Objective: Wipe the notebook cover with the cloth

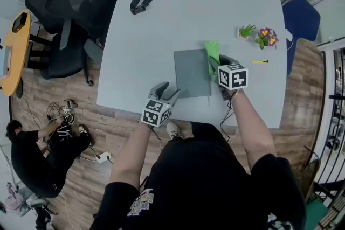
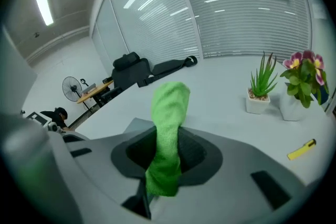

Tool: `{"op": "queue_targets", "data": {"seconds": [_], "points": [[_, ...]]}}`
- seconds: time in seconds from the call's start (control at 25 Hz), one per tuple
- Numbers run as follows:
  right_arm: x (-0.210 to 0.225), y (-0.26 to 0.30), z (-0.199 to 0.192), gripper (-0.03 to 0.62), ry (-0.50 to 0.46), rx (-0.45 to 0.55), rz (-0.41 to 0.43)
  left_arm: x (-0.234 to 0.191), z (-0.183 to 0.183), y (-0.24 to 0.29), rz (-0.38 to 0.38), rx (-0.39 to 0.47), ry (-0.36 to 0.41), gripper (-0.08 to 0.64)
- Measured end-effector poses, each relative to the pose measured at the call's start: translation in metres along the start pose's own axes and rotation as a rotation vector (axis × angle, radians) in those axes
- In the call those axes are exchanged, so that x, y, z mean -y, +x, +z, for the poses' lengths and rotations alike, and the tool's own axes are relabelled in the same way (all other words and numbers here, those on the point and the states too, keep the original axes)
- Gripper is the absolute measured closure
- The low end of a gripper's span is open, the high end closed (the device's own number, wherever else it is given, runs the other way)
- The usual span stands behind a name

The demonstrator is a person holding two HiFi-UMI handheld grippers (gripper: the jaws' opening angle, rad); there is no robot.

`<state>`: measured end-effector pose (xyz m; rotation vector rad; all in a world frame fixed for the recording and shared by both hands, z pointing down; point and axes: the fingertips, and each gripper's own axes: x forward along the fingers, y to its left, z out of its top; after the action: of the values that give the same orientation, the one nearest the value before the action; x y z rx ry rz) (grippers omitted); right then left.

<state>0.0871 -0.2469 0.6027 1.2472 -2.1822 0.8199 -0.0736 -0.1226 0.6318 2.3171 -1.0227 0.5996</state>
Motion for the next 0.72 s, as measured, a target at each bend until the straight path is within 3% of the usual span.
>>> {"op": "queue_targets", "data": {"seconds": [0.36, 0.72], "points": [[-0.056, -0.065, 0.019, 0.482, -0.038, 0.198, 0.037, 0.025, 0.07, -0.062, 0.014, 0.215, 0.118, 0.338], [-0.112, -0.15, 0.021, 0.482, -0.075, 0.349, 0.025, 0.064, 0.096, -0.145, 0.023, 0.383, 0.205, 0.367]]}}
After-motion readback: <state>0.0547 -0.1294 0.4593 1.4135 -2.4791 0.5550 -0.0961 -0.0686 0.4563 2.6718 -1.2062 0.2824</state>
